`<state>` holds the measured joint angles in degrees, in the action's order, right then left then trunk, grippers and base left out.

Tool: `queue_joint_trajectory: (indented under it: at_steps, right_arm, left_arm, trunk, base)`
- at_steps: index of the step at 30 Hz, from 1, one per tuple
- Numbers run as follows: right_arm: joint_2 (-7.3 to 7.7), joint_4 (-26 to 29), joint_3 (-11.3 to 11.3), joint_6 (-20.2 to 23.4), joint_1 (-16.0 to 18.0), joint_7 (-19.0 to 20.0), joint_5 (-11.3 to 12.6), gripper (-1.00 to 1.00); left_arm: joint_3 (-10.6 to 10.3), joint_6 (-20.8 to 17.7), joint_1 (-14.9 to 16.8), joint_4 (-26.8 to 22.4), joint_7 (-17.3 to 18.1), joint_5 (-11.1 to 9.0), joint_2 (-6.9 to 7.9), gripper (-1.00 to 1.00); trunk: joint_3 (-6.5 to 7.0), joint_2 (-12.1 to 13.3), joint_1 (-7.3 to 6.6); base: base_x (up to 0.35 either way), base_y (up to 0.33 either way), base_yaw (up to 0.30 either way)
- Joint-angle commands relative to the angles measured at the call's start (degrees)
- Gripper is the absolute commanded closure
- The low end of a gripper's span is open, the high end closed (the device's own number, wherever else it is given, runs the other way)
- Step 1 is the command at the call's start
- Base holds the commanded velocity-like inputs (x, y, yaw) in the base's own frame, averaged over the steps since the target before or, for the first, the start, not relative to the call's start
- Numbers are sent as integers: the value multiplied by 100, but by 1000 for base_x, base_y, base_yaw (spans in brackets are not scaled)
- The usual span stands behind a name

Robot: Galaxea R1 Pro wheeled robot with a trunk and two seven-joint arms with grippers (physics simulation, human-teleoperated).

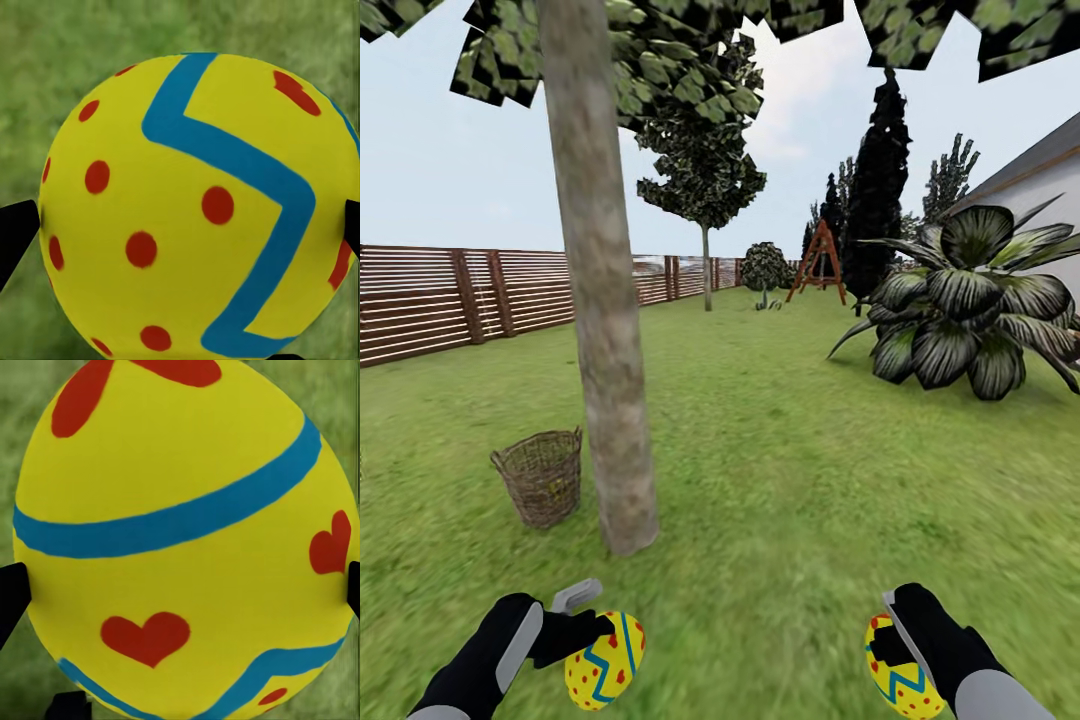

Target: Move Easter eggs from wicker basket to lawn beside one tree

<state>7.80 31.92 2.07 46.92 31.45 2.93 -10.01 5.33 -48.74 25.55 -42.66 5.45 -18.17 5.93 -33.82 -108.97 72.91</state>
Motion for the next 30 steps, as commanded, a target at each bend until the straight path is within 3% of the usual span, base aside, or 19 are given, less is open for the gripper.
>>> queue_joint_trajectory:
  at_steps: [1, 22, 30]
  right_arm:
    - [3, 8, 25, 27, 2, 28, -44, 100]
    - [-1, 8, 30, 19, 2, 24, -45, 100]
    - [-17, -1, 30, 21, 2, 24, -45, 100]
  left_arm:
    - [20, -30, 6, -5, 44, 42, -4, 100]
    - [20, -30, 9, -5, 44, 42, -4, 100]
    - [16, -30, 6, -11, 38, 42, -4, 100]
  trunk:
    - [-7, -3, 1]
    - [-7, -3, 1]
    - [-7, -3, 1]
  base:
    - [206, -290, 221]
    - [205, -290, 292]
    - [43, -324, 295]
